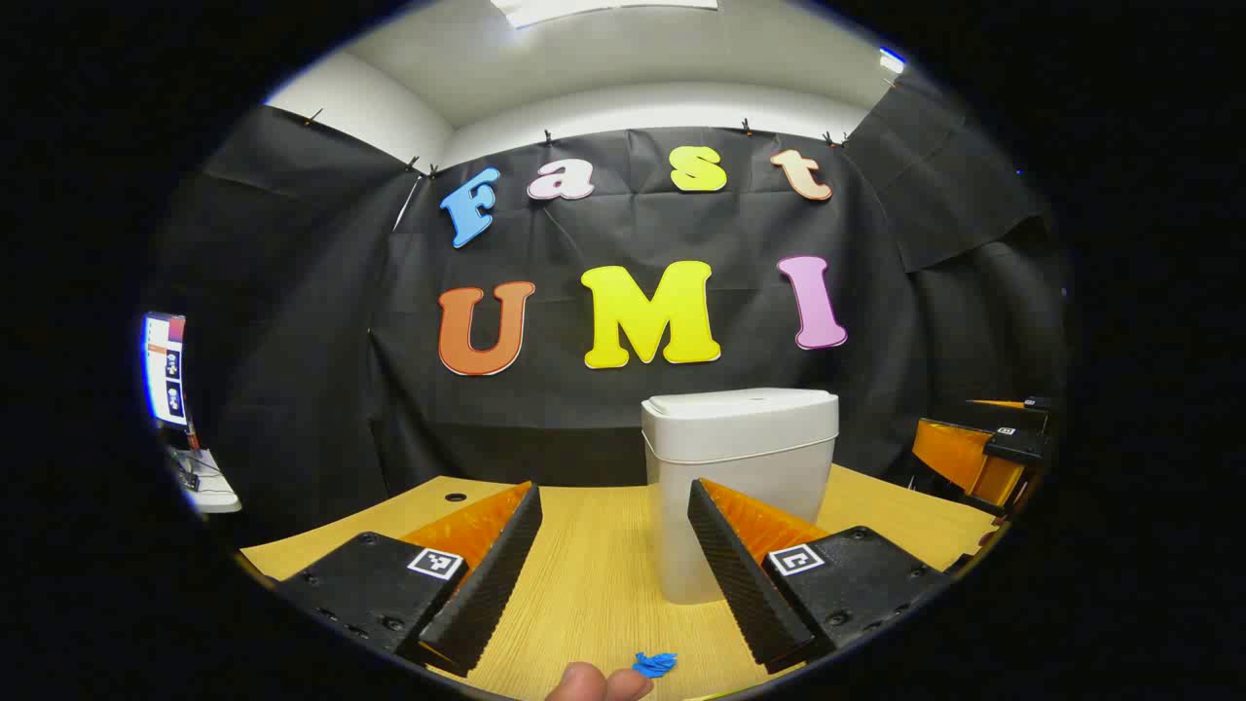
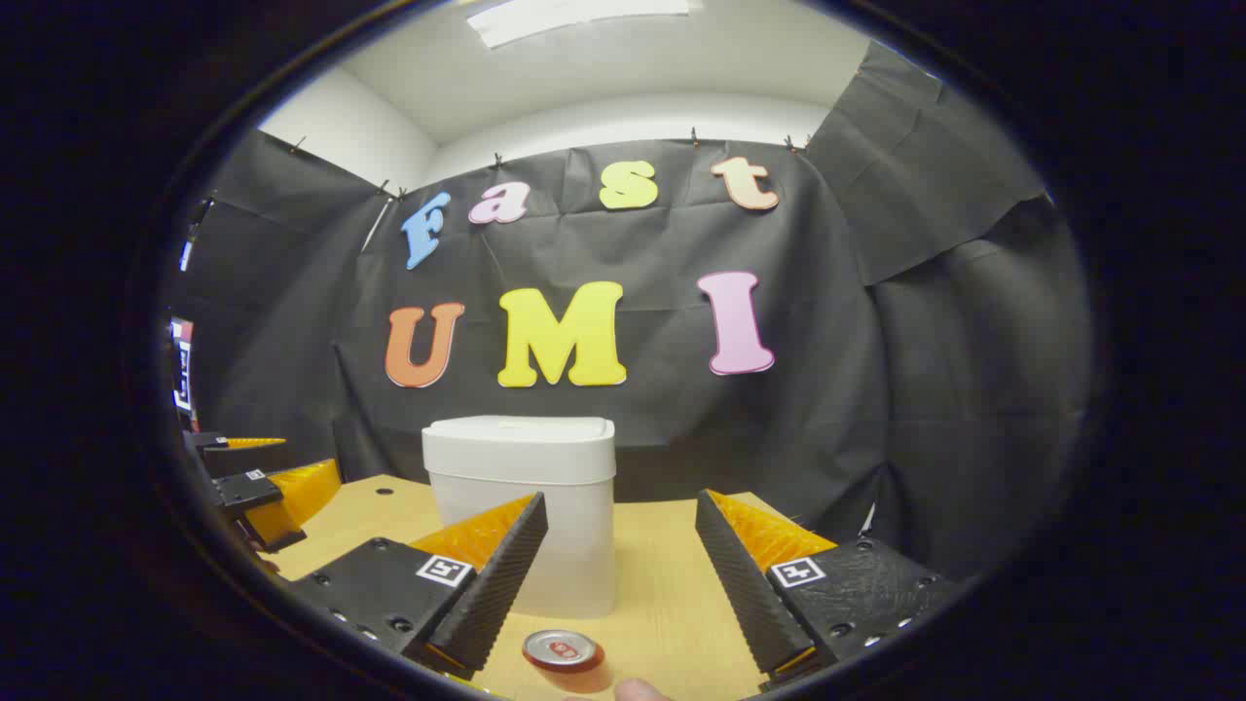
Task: Press the lid of the desktop garbage bin to open it, pick up the crumpled paper on the desktop and throw it into the bin, then pick up the pop can on the desktop and drop it into the bin, and finally close the garbage bin lid.
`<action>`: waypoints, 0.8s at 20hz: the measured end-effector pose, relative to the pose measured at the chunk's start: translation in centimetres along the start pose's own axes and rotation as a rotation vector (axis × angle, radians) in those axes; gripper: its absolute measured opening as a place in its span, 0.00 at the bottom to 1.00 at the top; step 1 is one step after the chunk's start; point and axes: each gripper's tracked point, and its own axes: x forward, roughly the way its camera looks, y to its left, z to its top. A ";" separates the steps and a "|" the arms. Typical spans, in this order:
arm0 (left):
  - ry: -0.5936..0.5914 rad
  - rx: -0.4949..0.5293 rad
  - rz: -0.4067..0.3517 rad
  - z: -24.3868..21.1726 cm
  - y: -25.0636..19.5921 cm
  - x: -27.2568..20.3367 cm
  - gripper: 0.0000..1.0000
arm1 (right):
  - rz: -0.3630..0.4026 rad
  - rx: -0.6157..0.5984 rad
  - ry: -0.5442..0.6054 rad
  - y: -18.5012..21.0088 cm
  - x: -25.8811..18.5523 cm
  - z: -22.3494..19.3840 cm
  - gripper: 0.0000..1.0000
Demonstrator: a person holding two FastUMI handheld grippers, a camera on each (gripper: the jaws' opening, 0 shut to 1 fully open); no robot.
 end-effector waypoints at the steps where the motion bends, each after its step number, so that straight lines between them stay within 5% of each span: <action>1: -0.002 -0.002 0.001 0.0 -0.1 0.1 0.98 | 0.005 0.007 0.007 0.2 0.1 -0.4 0.95; 16: 0.008 -0.010 0.019 -0.5 0.2 -0.3 0.98 | 0.007 -0.028 0.030 0.5 -0.1 -0.9 0.95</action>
